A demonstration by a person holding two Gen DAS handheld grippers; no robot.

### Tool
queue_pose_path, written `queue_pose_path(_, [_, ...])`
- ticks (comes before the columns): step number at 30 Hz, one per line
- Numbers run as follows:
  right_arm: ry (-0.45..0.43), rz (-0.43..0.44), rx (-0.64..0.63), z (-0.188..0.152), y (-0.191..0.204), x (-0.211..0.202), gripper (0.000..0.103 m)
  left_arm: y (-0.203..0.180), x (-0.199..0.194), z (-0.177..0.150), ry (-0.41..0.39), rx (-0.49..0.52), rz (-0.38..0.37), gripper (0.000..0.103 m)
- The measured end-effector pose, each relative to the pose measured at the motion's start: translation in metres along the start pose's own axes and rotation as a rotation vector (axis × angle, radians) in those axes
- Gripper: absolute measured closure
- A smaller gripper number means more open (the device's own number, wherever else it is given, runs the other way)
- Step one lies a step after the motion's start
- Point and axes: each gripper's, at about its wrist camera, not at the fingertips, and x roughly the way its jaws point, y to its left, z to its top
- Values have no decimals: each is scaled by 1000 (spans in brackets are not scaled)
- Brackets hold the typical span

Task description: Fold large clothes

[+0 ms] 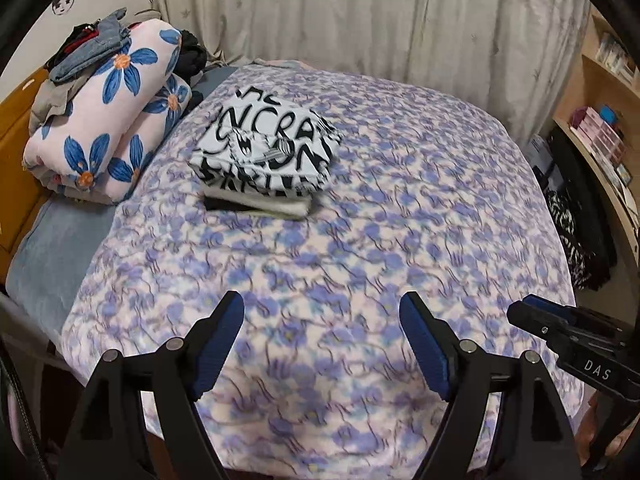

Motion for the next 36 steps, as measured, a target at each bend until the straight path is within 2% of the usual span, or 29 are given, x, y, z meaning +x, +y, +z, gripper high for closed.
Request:
queue_pose_path(6, [8,-53,1,-35,-7,-14,68,-27,-4,-33,16,-12,1,24])
queue_pose_path(8, [11,-54,18,-43,-11,-18,60,-33,-5,-40,15,-7,10,24])
queue_pose_path(13, [14,-83,48,-62,-22,-26,57,-51,-3,-57,22,4,-18,24])
queue_pose_path(17, [4,-113,78,-71,-29,-30,44,-69,-1,-69,8,32,-34,21])
queue_pose_path(19, [-4,-130,71,-73,-30,-33,43,-77,1,-73,6,45,-46,21])
queue_pose_path(22, [-14,-149,73,-73,-33,-36,43,-85,3,-76,9,68,-24,21])
queue_pose_path(26, [-9,-141,113,-75,-43,-38,43,-91,8,-77,43,63,-44,21])
queue_pose_path(36, [-19,-145,128,-74,-52,-43,42,-101,11,-70,63,63,-52,21])
